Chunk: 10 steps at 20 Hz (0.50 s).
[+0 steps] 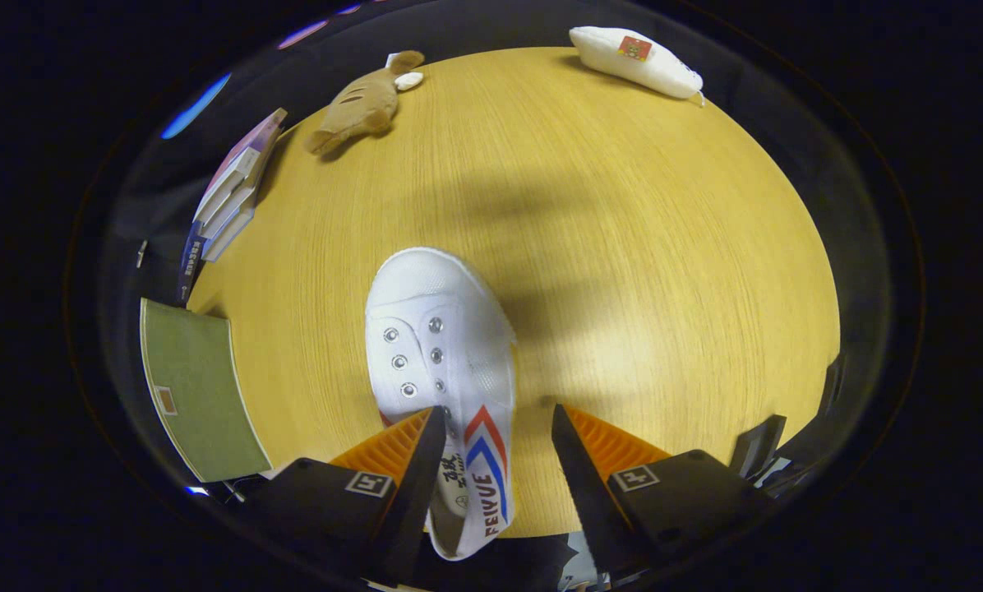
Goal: Open the storage box then place both shoes into the box .Put the left shoe in first, then the right shoe, with the right side of both shoes facing outward in a uniform manner.
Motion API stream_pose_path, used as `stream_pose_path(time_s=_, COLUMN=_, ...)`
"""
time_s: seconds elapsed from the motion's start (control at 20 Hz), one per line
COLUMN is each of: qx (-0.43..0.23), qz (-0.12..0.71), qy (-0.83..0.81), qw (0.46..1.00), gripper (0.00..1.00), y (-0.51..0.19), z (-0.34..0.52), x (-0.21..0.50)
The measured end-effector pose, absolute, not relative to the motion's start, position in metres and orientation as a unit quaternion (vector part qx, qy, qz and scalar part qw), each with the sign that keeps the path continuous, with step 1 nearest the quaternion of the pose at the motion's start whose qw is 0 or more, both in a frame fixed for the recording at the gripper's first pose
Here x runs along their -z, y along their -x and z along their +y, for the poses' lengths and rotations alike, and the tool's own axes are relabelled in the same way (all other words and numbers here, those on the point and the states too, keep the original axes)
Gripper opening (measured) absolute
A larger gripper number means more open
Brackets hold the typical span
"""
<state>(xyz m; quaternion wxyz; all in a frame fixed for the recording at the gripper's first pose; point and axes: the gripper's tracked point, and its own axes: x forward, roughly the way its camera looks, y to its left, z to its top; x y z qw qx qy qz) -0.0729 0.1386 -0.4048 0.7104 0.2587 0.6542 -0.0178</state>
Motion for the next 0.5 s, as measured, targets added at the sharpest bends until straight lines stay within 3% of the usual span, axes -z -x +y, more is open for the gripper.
stream_pose_path(time_s=0.1, qx=0.006, qz=0.657, qy=-0.266, qw=0.706, gripper=0.72, y=0.069, z=0.146, x=0.405)
stream_pose_path(time_s=0.15, qx=0.005, qz=0.662, qy=-0.253, qw=0.706, gripper=0.61, y=0.071, z=0.144, x=0.411)
stream_pose_path(time_s=0.4, qx=-0.021, qz=0.663, qy=-0.260, qw=0.701, gripper=0.23, y=0.074, z=0.132, x=0.396)
stream_pose_path(time_s=0.5, qx=-0.012, qz=0.666, qy=-0.284, qw=0.689, gripper=0.22, y=0.075, z=0.141, x=0.394)
